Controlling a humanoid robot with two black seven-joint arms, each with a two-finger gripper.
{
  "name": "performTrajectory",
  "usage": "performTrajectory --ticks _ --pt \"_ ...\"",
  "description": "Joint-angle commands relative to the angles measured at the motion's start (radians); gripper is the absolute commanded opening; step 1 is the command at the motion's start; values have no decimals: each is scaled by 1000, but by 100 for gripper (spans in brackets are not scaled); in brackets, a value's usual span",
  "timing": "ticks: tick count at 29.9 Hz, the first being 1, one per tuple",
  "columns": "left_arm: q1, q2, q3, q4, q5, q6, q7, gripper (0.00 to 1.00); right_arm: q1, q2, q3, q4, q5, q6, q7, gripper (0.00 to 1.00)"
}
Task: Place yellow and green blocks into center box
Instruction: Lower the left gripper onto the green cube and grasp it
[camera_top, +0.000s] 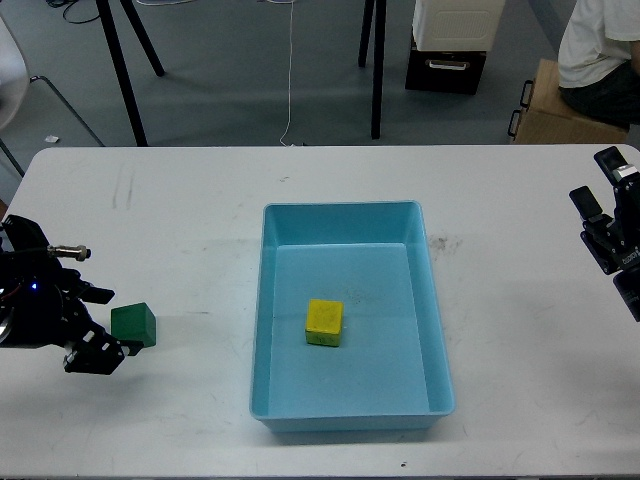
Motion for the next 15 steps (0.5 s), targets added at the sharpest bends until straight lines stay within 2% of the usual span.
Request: performTrajectory --ticks 1,15 --pt "0 -38 15 50 0 0 0 100 0 3 -1 0 0 -2 0 98" --pt "-31 -86 17 124 0 0 0 100 -16 25 -4 0 0 -2 0 98"
